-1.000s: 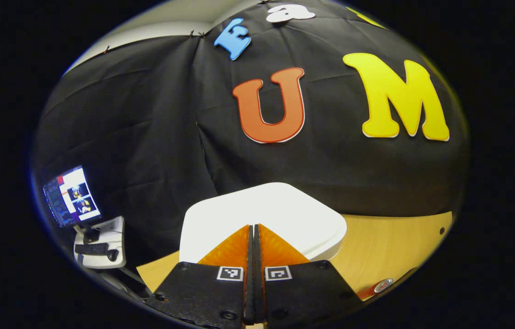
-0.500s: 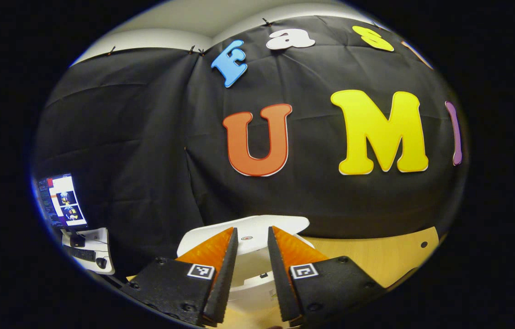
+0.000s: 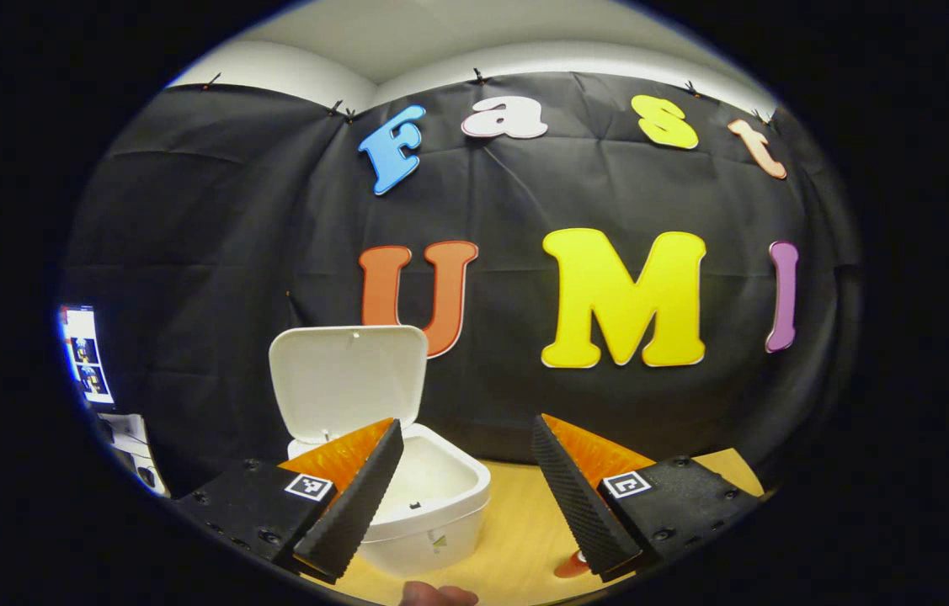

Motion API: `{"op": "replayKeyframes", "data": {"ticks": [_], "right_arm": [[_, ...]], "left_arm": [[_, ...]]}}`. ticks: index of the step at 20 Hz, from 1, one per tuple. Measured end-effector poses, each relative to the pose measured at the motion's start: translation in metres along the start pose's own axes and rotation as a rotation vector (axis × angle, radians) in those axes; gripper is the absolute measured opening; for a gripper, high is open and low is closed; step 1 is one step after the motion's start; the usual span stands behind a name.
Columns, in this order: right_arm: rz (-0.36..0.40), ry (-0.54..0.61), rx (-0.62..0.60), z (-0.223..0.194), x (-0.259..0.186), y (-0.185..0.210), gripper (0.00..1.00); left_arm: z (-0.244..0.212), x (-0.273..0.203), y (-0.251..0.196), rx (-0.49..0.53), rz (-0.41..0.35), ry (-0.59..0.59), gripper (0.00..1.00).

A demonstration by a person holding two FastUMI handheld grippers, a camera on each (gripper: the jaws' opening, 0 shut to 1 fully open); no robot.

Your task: Press the lid of the desktop garbage bin to open it, pick up the crumpled paper on the desktop and throw it into the bin, then pick up the pop can on the desktop and drop it into the bin, and finally close the garbage bin lid.

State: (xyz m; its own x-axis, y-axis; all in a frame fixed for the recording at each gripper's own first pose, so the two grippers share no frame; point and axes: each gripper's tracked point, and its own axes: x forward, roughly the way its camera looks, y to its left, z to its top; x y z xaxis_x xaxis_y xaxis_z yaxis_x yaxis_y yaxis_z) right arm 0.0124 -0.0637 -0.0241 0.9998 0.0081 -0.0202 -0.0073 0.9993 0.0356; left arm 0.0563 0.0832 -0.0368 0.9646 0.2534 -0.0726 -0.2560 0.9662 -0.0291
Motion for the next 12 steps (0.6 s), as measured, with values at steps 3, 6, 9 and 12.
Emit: {"op": "replayKeyframes", "data": {"ticks": [3, 6, 9, 12], "right_arm": [[0.001, -0.003, 0.011, 0.0, 0.0, -0.003, 0.94], [0.01, 0.014, 0.012, -0.009, -0.001, -0.005, 0.94], [0.015, 0.057, -0.004, -0.028, -0.004, -0.01, 0.94], [0.019, 0.12, -0.021, -0.058, -0.008, -0.016, 0.94]], "left_arm": [[0.003, -0.019, -0.013, -0.025, -0.066, -0.008, 1.0], [-0.004, -0.04, -0.033, -0.016, -0.156, 0.006, 1.0], [-0.019, -0.061, -0.039, 0.001, -0.176, 0.035, 0.99], [-0.038, -0.08, -0.05, 0.004, -0.195, 0.057, 1.0]]}}
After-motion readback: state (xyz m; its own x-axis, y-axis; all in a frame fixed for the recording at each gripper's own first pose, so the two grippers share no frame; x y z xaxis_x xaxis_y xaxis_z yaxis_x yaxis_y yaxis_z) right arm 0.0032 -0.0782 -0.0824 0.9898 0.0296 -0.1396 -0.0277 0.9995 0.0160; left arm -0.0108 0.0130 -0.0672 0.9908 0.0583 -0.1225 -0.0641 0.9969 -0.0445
